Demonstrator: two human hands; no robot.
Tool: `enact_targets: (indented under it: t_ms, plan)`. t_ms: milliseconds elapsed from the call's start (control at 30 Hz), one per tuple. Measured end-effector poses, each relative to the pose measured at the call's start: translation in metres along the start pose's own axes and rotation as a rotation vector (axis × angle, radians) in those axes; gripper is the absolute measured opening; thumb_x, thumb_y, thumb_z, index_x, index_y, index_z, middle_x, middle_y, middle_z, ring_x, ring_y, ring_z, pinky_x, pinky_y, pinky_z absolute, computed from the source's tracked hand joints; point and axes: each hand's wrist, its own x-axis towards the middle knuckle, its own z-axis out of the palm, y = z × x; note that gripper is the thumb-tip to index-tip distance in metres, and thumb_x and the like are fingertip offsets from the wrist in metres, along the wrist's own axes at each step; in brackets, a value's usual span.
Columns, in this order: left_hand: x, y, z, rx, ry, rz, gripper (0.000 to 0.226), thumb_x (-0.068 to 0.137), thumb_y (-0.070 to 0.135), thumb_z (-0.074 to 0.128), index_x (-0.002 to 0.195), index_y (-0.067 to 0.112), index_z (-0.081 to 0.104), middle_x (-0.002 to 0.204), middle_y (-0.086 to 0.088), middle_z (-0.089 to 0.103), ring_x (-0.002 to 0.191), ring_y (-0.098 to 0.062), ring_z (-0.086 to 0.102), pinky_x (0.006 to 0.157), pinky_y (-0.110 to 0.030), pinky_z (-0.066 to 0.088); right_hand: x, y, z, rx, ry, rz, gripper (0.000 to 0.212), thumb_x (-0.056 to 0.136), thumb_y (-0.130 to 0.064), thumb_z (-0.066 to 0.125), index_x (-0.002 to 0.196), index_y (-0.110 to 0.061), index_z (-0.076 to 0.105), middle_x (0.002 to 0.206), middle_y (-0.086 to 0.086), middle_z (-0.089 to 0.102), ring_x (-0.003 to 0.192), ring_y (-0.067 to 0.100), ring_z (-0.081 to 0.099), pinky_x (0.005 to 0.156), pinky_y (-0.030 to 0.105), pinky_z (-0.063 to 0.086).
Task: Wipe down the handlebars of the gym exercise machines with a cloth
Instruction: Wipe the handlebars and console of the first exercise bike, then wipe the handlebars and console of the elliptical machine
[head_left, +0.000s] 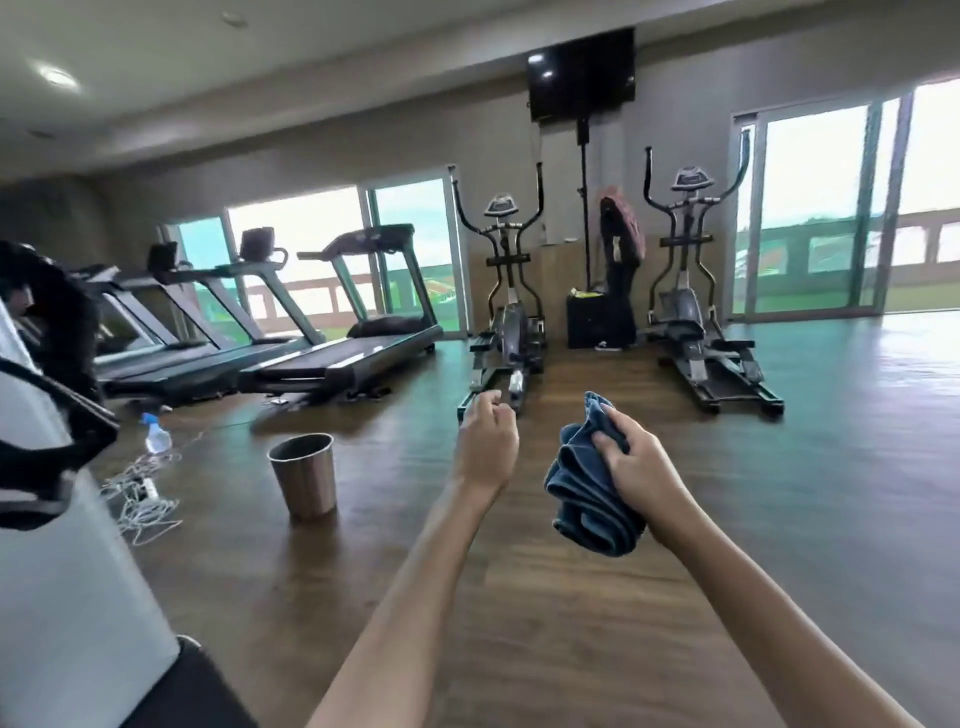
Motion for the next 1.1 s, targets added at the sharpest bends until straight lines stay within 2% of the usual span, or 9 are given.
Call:
enact_targets:
  t_ms: [100, 233, 367, 700, 867, 1100]
  plan:
    - [0.008, -0.016, 0.052, 0.023, -0.171, -0.061, 0.039, 0.103, 0.01, 0.024, 0.135, -0.004, 0.04, 0.148, -0.014, 0.036, 0.136, -0.025, 0.031, 0.1, -0.02, 0.021, 0.013, 0.031, -0.024, -0.036, 0.024, 0.107, 0.038, 0.098, -0.016, 0.052, 0.135, -0.02, 0.053, 0.124, 0.001, 0.063, 0.114, 0.019, 0.059, 0.104, 0.043, 0.044]
    - [0.01, -0.01, 0.097, -0.033, -0.297, -0.186, 0.044, 0.104, 0.02, 0.026, 0.146, 0.007, 0.029, 0.152, -0.009, 0.032, 0.14, -0.023, 0.029, 0.11, -0.026, 0.024, 0.031, 0.051, -0.055, -0.095, 0.027, 0.233, 0.04, 0.097, -0.017, 0.053, 0.137, -0.018, 0.052, 0.129, 0.001, 0.06, 0.118, 0.019, 0.056, 0.106, 0.042, 0.042]
    - [0.011, 0.007, 0.117, -0.111, -0.426, -0.273, 0.048, 0.103, 0.021, 0.026, 0.149, 0.007, 0.025, 0.155, -0.008, 0.027, 0.143, -0.017, 0.022, 0.113, -0.025, 0.017, 0.043, 0.05, -0.077, -0.152, 0.017, 0.348, 0.041, 0.097, -0.017, 0.052, 0.138, -0.016, 0.05, 0.135, 0.004, 0.057, 0.124, 0.022, 0.052, 0.109, 0.042, 0.039]
    - [0.035, 0.07, 0.097, -0.099, -0.577, -0.447, 0.049, 0.103, 0.024, 0.025, 0.149, 0.006, 0.025, 0.156, -0.008, 0.026, 0.145, -0.017, 0.02, 0.115, -0.026, 0.014, 0.06, -0.013, -0.105, -0.249, -0.06, 0.534, 0.044, 0.099, -0.012, 0.05, 0.142, -0.01, 0.044, 0.143, 0.01, 0.048, 0.131, 0.023, 0.045, 0.111, 0.03, 0.033]
    - [0.055, 0.093, 0.088, -0.096, -0.615, -0.499, 0.051, 0.103, 0.026, 0.025, 0.15, 0.006, 0.023, 0.157, -0.008, 0.023, 0.145, -0.017, 0.017, 0.117, -0.029, 0.012, 0.08, -0.041, -0.115, -0.283, -0.108, 0.565, 0.046, 0.1, -0.013, 0.048, 0.145, -0.011, 0.04, 0.148, 0.008, 0.041, 0.135, 0.021, 0.04, 0.103, 0.02, 0.028]
    - [0.094, 0.114, 0.087, -0.102, -0.641, -0.539, 0.051, 0.103, 0.029, 0.025, 0.151, 0.009, 0.021, 0.158, -0.006, 0.021, 0.146, -0.016, 0.014, 0.12, -0.032, 0.011, 0.116, -0.063, -0.124, -0.297, -0.139, 0.597, 0.046, 0.101, -0.013, 0.045, 0.147, -0.013, 0.037, 0.15, 0.007, 0.038, 0.137, 0.019, 0.035, 0.102, 0.017, 0.025]
